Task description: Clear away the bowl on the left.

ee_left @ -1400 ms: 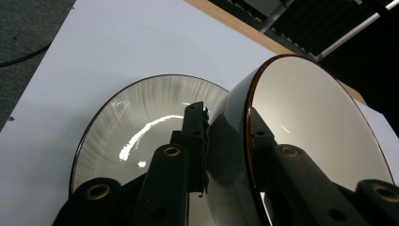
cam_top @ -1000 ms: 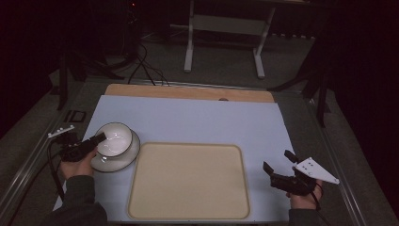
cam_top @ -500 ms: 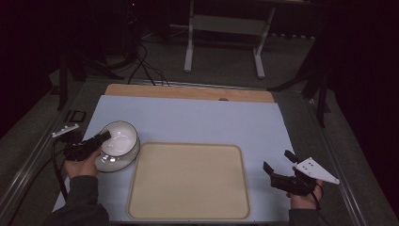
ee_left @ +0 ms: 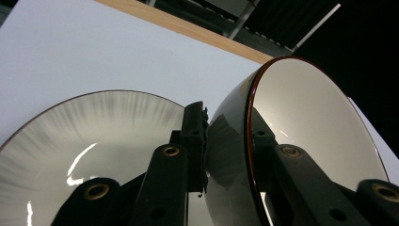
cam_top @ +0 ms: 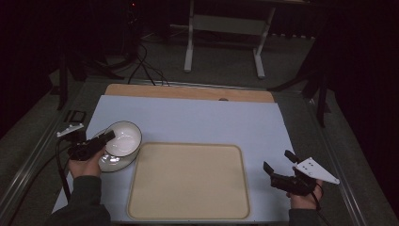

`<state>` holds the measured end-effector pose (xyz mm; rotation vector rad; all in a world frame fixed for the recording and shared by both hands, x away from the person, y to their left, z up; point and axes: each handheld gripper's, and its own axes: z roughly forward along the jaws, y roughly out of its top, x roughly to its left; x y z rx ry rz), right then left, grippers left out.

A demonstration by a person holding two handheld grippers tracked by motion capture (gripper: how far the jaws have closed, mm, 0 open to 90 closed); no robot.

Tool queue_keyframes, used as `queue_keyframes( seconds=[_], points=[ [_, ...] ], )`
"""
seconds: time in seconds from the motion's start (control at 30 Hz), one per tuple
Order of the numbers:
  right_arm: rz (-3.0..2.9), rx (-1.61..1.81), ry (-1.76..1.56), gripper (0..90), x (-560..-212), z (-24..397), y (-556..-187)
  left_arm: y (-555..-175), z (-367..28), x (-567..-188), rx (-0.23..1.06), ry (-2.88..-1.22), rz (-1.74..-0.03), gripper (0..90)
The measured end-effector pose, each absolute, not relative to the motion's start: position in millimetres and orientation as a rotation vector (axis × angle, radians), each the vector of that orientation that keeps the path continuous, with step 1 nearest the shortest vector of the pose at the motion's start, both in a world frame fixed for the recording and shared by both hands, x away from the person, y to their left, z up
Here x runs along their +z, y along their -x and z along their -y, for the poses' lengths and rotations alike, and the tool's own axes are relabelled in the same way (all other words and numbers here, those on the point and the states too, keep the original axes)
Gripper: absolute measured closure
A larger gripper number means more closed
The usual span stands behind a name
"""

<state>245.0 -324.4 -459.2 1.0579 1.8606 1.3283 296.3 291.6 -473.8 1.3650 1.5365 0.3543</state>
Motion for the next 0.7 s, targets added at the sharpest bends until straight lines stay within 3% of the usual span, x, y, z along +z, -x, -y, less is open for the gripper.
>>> queue_keyframes(
  seconds=[0.7],
  points=[
    [-1.862, 1.327, -1.055, 8.6, -459, 325, -245, -298, -275, -471, 0.341, -1.408, -1.483, 76.2]
  ],
)
